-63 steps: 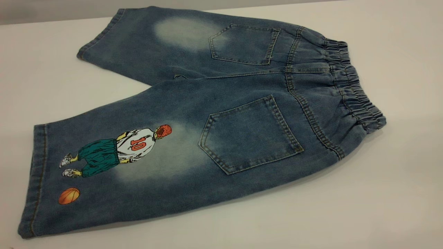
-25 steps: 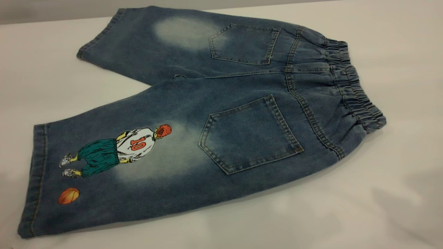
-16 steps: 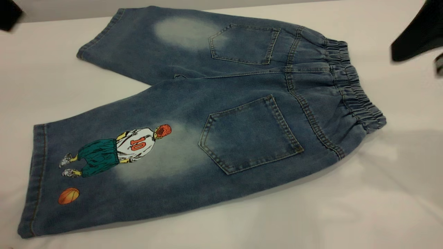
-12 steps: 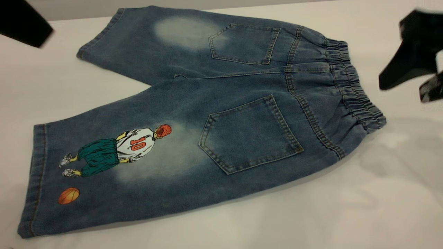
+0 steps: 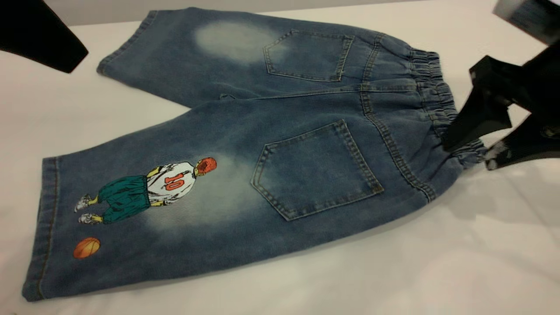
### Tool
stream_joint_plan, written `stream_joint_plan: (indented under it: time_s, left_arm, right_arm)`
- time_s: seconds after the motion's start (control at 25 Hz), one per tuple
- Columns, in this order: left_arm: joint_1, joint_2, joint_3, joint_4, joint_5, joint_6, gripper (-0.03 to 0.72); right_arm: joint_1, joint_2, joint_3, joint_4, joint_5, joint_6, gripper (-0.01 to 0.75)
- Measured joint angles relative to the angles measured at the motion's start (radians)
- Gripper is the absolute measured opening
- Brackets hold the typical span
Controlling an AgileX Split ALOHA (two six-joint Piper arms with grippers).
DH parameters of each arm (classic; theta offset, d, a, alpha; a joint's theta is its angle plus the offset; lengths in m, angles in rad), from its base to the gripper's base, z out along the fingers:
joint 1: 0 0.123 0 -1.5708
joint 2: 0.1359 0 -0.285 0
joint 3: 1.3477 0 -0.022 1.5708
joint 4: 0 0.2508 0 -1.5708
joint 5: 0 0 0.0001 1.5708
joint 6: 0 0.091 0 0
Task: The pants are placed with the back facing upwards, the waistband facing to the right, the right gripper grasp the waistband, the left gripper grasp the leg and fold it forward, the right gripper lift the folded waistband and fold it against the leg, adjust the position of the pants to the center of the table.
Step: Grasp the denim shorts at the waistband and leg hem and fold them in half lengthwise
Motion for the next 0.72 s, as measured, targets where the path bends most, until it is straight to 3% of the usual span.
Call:
stream_joint_plan:
  time_s: [0.12,0.4,0.6,0.72]
  left_arm:
    - [0.0,0.0,0.0,0.0,0.0,0.0,0.435]
    - [-0.001,-0.001,0.0,0.0,0.0,0.0,0.435]
    - [-0.001,-0.001,0.0,-0.001,0.003,0.0,0.435]
    - [-0.001,-0.001,0.0,-0.001,0.004,0.0,0.435]
  right_arm:
    - [0.0,-0.001,-0.023,-0.088,0.007,-0.017,0.41]
    - [0.0,-0.001,-0.024,-0.196,-0.103,-0.018,0.379]
    - [-0.001,0.029,-0.048,-0.133,-0.177,0.073,0.379]
    - [-0.001,0.047,-0.073,-0.086,-0.15,0.065,0.379]
